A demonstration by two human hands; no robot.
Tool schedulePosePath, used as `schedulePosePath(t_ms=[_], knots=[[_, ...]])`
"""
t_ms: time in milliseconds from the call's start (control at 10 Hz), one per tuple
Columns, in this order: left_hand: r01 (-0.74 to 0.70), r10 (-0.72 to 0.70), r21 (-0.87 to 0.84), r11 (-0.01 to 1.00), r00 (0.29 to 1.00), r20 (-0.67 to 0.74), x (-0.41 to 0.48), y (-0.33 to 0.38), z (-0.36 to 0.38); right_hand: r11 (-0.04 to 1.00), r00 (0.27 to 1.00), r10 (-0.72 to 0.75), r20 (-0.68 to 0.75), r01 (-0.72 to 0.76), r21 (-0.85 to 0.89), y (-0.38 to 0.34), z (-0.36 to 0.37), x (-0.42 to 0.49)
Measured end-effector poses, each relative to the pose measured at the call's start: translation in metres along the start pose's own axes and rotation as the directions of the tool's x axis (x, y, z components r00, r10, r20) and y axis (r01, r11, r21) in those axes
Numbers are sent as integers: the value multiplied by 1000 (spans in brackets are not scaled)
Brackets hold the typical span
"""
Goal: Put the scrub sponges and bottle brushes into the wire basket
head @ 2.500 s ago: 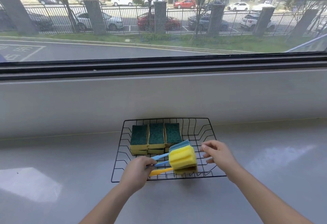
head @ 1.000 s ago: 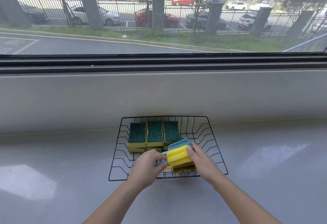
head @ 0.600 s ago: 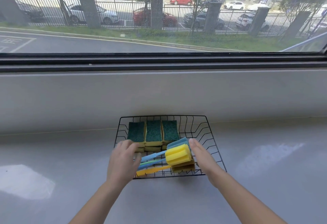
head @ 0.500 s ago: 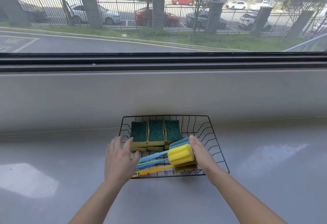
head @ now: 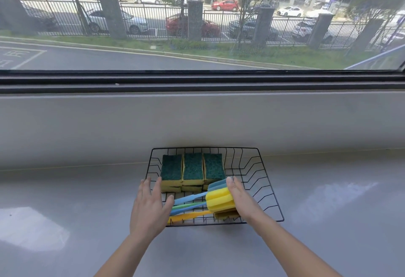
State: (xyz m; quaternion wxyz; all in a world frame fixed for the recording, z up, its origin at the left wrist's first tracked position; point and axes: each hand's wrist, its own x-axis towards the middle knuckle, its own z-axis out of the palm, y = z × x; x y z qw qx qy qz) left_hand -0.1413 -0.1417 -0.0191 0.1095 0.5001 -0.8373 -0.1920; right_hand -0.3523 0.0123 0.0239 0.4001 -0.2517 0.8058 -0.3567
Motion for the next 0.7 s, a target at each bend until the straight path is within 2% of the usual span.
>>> schedulePosePath(t_ms=[300,600,700], knots=[[-4,5,-53,999,1000,20,0,4,-11,998,999,43,-17,-42,41,-8,-6,-9],[-70,69,-44,997,997,-22,-7,7,-29,988,994,-44,-103,59,144,-5,-19,-18],[-108,109,15,994,994,-15,-12,12,-35,995,984,-68,-162,79,63,-6,-25,-23]])
